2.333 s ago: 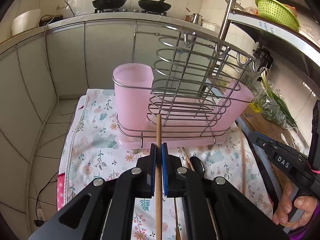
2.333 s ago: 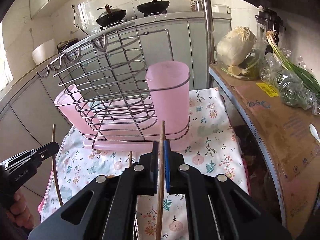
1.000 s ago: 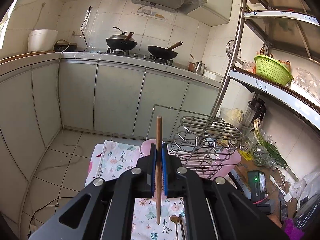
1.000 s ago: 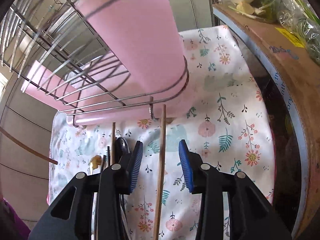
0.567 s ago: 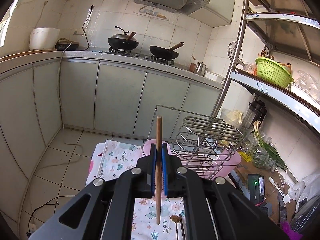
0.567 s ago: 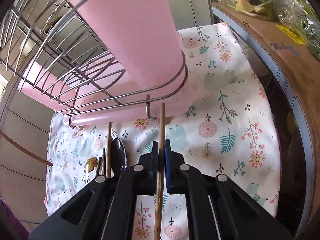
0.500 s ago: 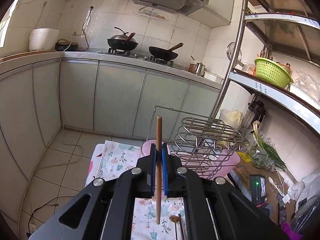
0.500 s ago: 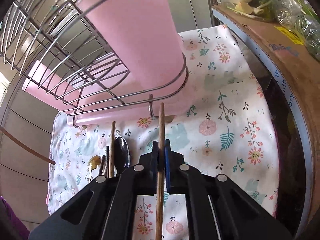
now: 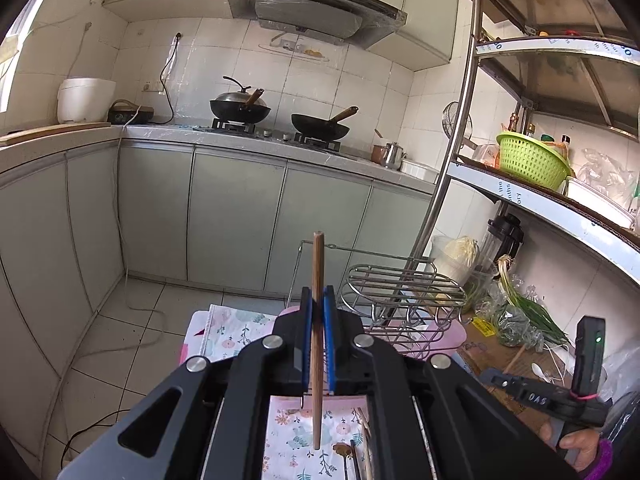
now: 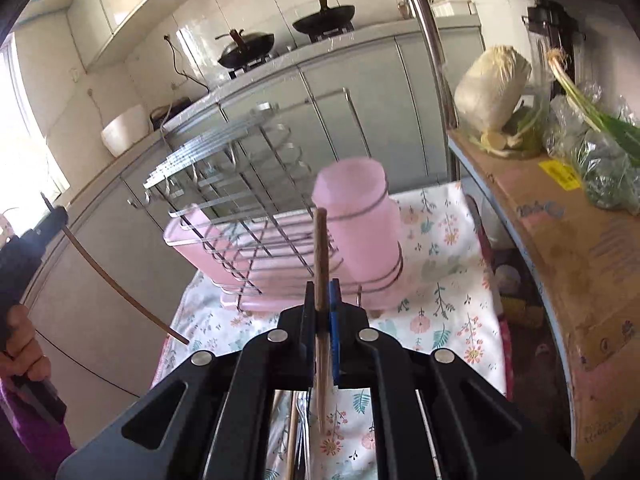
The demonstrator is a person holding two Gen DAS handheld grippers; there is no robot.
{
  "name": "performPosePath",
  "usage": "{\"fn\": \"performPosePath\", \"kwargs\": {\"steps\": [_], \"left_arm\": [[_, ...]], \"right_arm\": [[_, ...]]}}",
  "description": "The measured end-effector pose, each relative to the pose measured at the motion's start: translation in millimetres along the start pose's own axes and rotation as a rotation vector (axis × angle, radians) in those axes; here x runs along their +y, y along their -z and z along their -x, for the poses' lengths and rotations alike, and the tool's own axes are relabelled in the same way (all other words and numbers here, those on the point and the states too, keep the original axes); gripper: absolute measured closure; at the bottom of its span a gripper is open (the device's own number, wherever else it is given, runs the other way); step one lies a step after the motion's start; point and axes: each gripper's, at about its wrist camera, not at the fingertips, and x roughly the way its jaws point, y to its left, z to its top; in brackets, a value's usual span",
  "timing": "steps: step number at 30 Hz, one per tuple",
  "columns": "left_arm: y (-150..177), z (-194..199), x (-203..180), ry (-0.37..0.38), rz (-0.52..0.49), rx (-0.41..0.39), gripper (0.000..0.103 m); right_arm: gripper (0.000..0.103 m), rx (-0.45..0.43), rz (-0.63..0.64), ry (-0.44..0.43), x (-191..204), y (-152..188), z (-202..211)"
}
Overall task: Organize utensils
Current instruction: 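Lift both chopsticks upright and carry them above the pink cup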
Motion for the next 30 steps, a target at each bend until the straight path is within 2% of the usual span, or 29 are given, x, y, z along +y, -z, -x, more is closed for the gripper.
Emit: {"fn": "performPosePath", "kwargs": {"steps": [8,12,16,20,22,25,30], "left_arm": [[-37.2,5.8,0.1,0.023,0.016,-0.033,0.098],[-63.3,12.6,-2.6,0.026,0.007,-0.087,0.098],[-88.5,13.9,-7.8,0.028,-0.008,-0.134,0.098],[-108.5,7.0,-12.9,0.008,-0.039,-0.18,0.098],[-115.3,-4.9,-14.3,-0.005,-0.045,-0.177,0.098],[-115.6,-28.8,-13.6,-0.028,-0.051,-0.143,0.098],[-97.8,-71.7,-8.4,-0.051,-0.057,-0.05,0.098]], "right_arm": [[0.097,-0.154,0.063,-0.049,20.6,-77.7,62.9],[0.097,-0.245,0.114,-0.016,33.3,-110.9,83.3],[0.097,-0.307,0.154,0.041,39.4,-133.0,86.2],[0.097,-0.312,0.179,0.094,38.1,-146.2,71.9],[0.097,-0.288,0.181,0.113,33.9,-147.9,56.9],[0.097,-0.235,0.179,0.129,29.0,-147.3,34.5],[0.097,-0.151,0.168,0.134,17.3,-142.6,2.1]]}}
